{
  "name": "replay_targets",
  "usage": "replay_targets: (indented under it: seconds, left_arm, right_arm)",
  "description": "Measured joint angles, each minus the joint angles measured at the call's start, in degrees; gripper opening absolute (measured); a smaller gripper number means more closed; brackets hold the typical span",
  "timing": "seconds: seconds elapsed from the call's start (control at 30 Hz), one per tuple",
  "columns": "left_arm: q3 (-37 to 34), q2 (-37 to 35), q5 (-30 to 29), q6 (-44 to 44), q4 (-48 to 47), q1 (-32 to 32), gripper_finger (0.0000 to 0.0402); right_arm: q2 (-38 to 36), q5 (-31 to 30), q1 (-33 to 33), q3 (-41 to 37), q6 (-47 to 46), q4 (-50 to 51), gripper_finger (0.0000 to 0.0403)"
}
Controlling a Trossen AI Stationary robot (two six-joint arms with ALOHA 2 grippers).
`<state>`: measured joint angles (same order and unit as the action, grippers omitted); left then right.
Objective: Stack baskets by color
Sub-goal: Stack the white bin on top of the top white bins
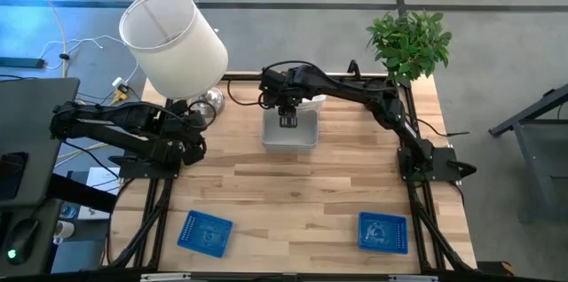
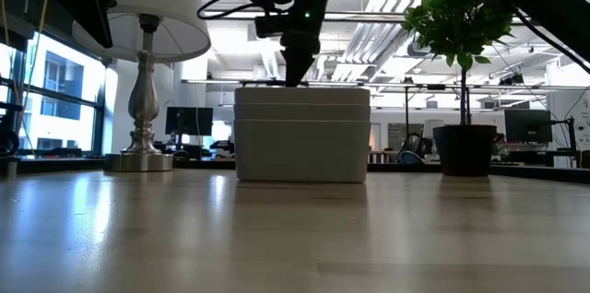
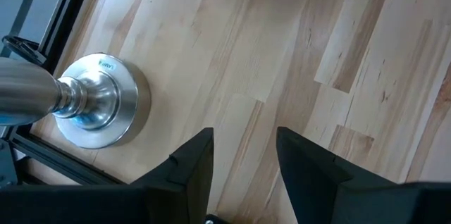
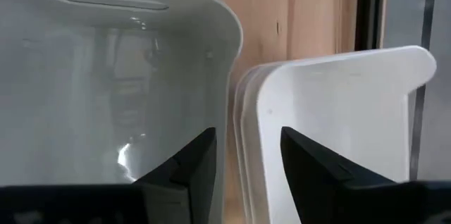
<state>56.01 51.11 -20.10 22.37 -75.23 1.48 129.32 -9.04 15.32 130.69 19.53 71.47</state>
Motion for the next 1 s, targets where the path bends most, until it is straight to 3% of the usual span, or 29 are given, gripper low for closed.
replay_targets:
  seconds: [0.47, 0.83, 1.0]
  left_arm:
    - [0.0, 0.0, 0.0, 0.0, 0.0, 0.0, 0.014]
    - [0.0, 0.0, 0.0, 0.0, 0.0, 0.0, 0.014]
    - [0.0, 0.0, 0.0, 0.0, 0.0, 0.0, 0.014]
  right_arm:
    - [0.1, -5.1, 0.0, -8.9, 0.0, -12.5, 0.0144]
    - [0.1, -12.2, 0.1, -10.5, -2.3, -20.4, 0.0144]
    - [0.1, -12.5, 0.8, -10.5, -4.3, -23.2, 0.0144]
